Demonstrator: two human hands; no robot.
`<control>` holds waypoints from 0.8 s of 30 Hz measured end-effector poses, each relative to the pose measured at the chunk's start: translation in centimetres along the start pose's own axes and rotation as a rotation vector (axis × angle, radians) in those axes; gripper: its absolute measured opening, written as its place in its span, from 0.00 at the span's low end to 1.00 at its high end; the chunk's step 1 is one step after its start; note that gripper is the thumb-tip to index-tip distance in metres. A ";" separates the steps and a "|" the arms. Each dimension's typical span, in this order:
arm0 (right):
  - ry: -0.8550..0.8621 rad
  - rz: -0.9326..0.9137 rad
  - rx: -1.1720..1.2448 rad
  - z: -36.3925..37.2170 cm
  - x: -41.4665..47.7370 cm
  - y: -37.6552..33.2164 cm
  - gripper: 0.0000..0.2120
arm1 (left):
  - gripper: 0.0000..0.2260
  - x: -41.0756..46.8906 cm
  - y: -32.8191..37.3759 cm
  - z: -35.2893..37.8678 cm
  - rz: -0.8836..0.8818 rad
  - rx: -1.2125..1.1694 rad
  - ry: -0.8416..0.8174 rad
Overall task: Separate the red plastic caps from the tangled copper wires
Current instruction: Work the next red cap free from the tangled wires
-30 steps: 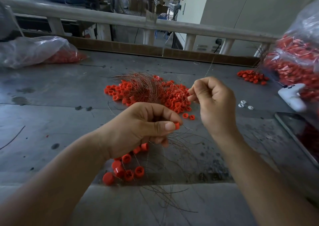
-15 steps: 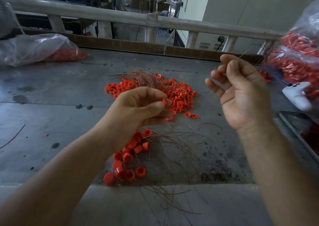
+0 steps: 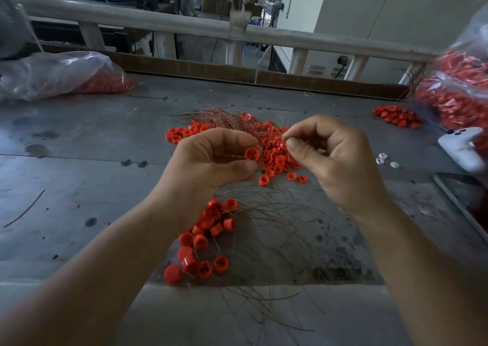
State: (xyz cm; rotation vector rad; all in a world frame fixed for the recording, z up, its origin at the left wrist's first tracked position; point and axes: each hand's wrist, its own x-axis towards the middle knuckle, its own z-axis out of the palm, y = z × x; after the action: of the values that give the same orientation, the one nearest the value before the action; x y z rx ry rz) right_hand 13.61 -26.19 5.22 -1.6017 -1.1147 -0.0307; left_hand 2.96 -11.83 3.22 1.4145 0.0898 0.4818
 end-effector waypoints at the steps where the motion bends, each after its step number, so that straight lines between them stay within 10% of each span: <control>1: -0.019 -0.002 -0.014 0.3 -0.1 -0.1 0.09 | 0.11 0.0 0.0 0.0 0.005 0.006 -0.006; 24: -0.086 0.102 -0.007 0.9 -0.3 -0.6 0.08 | 0.12 -0.1 0.5 -0.1 -0.015 -0.081 -0.032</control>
State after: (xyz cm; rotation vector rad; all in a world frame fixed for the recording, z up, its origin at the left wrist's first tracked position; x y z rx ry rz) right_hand 12.56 -25.71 5.16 -1.6771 -1.0980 0.1034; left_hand 2.67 -11.79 3.68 1.3411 0.0548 0.4460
